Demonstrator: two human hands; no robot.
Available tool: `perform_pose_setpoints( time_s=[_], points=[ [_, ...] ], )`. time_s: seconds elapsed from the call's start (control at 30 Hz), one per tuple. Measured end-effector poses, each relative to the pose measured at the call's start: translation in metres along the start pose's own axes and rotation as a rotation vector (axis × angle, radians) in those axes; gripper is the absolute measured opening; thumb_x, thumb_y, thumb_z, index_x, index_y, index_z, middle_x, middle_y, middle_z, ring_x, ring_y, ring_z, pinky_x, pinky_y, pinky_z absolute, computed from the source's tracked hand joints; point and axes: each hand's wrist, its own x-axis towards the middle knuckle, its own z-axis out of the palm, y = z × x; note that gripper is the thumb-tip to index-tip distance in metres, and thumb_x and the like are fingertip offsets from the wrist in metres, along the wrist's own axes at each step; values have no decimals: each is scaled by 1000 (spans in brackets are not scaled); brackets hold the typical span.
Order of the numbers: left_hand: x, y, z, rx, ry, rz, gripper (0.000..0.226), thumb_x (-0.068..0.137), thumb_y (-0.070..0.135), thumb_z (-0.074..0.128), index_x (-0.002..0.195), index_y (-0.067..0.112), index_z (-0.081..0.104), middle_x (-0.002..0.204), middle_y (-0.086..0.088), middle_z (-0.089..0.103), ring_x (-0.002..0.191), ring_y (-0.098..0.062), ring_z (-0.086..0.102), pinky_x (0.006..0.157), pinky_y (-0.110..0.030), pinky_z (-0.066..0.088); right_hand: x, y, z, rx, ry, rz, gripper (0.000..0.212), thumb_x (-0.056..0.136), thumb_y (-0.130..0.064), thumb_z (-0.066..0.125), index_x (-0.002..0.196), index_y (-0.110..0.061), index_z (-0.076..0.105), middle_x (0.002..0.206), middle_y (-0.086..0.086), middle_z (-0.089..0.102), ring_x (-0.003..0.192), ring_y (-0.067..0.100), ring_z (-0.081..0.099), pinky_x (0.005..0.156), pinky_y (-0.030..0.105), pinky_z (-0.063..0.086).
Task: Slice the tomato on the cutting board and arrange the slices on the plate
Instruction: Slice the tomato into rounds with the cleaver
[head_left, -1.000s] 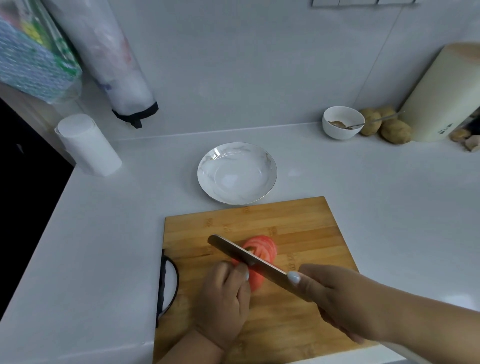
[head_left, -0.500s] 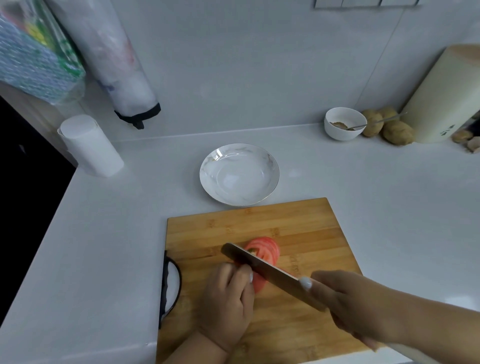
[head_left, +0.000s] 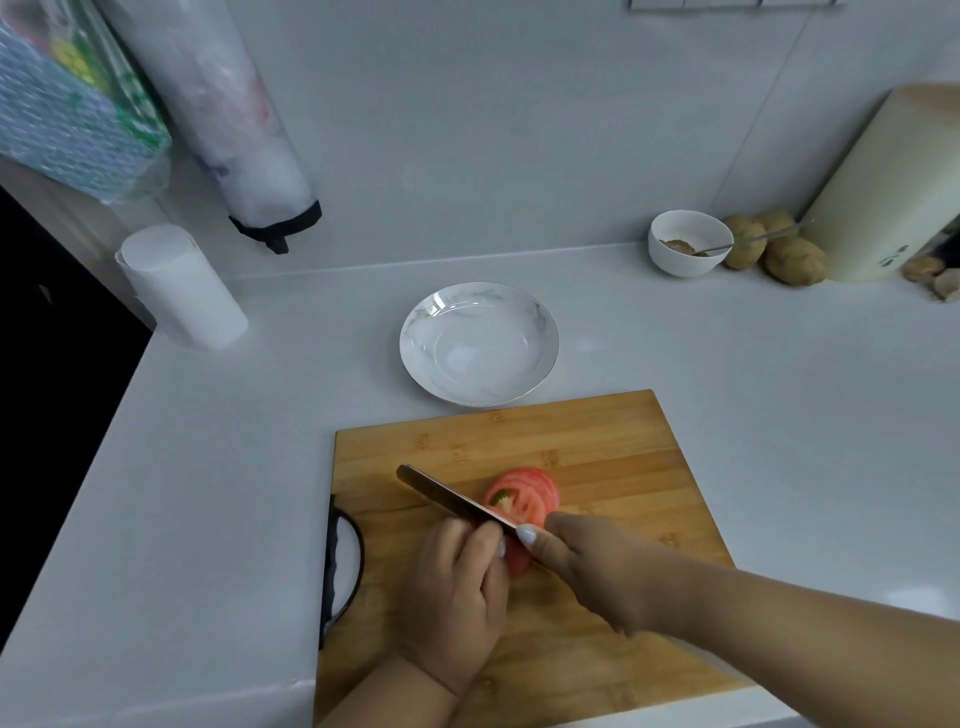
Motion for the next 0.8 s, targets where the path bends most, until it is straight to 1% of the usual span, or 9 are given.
perform_pose_setpoints(
  time_s=[0.1, 0.2, 0.23, 0.3, 0.4, 0.53, 0.6, 0.7, 0.8],
  points=[
    [0, 2, 0, -4, 16, -7, 15, 93, 26, 42, 99, 20, 53, 77, -2, 54, 70, -11, 45, 56, -22, 40, -1, 3, -1, 68, -34, 9, 59, 94, -63, 26, 103, -13, 55, 68, 2, 52, 49, 12, 47, 50, 23, 44],
    [1, 2, 0, -4, 28, -4, 16, 94, 27, 41, 100, 20, 53, 78, -3, 55, 71, -12, 47, 56, -25, 42, -3, 5, -1, 199, -79, 32, 40, 92, -64, 33, 84, -28, 49, 60, 0, 52, 44, 12, 49, 49, 26, 47],
    [1, 2, 0, -12, 29, -4, 14, 92, 25, 44, 101, 19, 53, 78, -3, 55, 70, -14, 48, 56, -28, 44, -3, 5, 0, 221, -87, 39, 40, 91, -64, 34, 82, -28, 49, 59, 0, 52, 43, 13, 48, 49, 26, 47],
    [1, 2, 0, -22, 32, -2, 15, 90, 22, 46, 102, 18, 54, 78, -4, 55, 69, -16, 50, 54, -31, 45, -4, 5, 0, 239, -98, 53, 46, 91, -65, 32, 86, -25, 54, 57, 0, 53, 43, 13, 48, 50, 26, 47],
    [0, 1, 0, -24, 25, -7, 16, 91, 23, 45, 104, 18, 53, 81, -4, 56, 71, -15, 50, 56, -29, 45, -4, 3, -1, 281, -123, 57, 50, 92, -64, 30, 108, -26, 58, 53, 0, 50, 41, 13, 46, 46, 23, 45],
    [-2, 3, -2, -38, -3, -34, 21, 95, 31, 38, 105, 20, 53, 84, -2, 56, 75, -10, 49, 58, -24, 44, -6, 2, -1, 321, -104, 78, 43, 92, -63, 33, 86, -23, 48, 57, 3, 51, 40, 13, 45, 46, 25, 43],
    [-2, 4, -2, -37, -9, -21, 23, 97, 33, 35, 102, 19, 52, 83, -2, 56, 73, -11, 49, 57, -24, 44, -8, 2, -1, 306, -96, 94, 45, 92, -63, 34, 88, -20, 47, 60, 3, 53, 41, 12, 46, 47, 26, 44],
    [-2, 3, -1, -44, -9, -10, 16, 92, 27, 42, 102, 18, 52, 82, -4, 57, 69, -16, 52, 53, -28, 46, -17, 3, -5, 278, -92, 104, 44, 92, -63, 33, 86, -22, 47, 58, 2, 53, 40, 10, 47, 47, 24, 45],
    [-3, 2, 0, -44, -8, -30, 16, 91, 26, 43, 102, 20, 53, 82, -4, 58, 69, -18, 53, 53, -29, 47, -28, 6, -13, 275, -92, 118, 51, 89, -66, 34, 94, -18, 51, 60, 2, 55, 39, 9, 47, 49, 25, 47]
  ],
)
